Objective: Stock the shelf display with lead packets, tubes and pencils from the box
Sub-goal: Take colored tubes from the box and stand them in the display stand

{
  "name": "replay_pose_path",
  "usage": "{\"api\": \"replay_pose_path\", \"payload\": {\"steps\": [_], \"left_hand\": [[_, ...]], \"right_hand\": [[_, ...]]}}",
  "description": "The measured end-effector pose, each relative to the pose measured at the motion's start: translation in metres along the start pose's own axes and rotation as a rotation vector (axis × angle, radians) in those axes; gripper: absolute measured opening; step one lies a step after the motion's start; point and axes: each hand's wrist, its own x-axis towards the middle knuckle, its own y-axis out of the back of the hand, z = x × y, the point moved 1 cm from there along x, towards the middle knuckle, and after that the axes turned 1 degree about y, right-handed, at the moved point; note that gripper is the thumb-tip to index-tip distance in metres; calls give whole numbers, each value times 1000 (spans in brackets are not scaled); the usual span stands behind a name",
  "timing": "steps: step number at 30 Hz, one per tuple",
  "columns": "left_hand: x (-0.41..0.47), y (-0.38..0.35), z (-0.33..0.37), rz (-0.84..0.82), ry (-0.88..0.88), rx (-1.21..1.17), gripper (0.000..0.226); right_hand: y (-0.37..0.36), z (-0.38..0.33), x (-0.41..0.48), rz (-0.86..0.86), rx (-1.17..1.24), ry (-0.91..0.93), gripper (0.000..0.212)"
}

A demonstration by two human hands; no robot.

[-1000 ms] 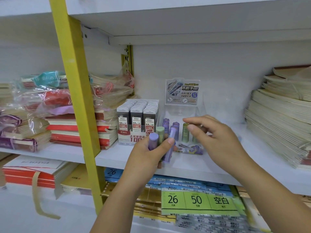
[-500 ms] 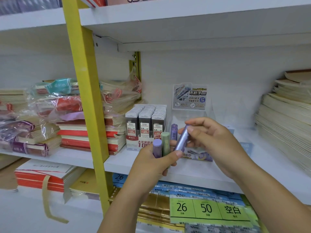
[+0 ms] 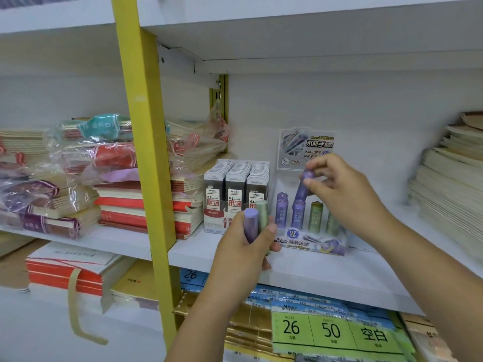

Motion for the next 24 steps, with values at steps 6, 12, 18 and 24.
{"api": "replay_pose_path", "payload": {"steps": [6, 12, 18, 24], "left_hand": [[1, -2, 1, -21, 6, 30, 14], [2, 1, 1, -21, 14, 24, 13], [3, 2, -2, -21, 17, 40, 13], [4, 1, -2, -25, 18, 32, 13]], "right_hand": [[0, -3, 11, -219, -183, -36, 17], [5, -10, 16, -245, -132, -40, 18], [10, -12, 22, -254, -241, -12, 19], [17, -15, 23, -294, -303, 11, 20]]}}
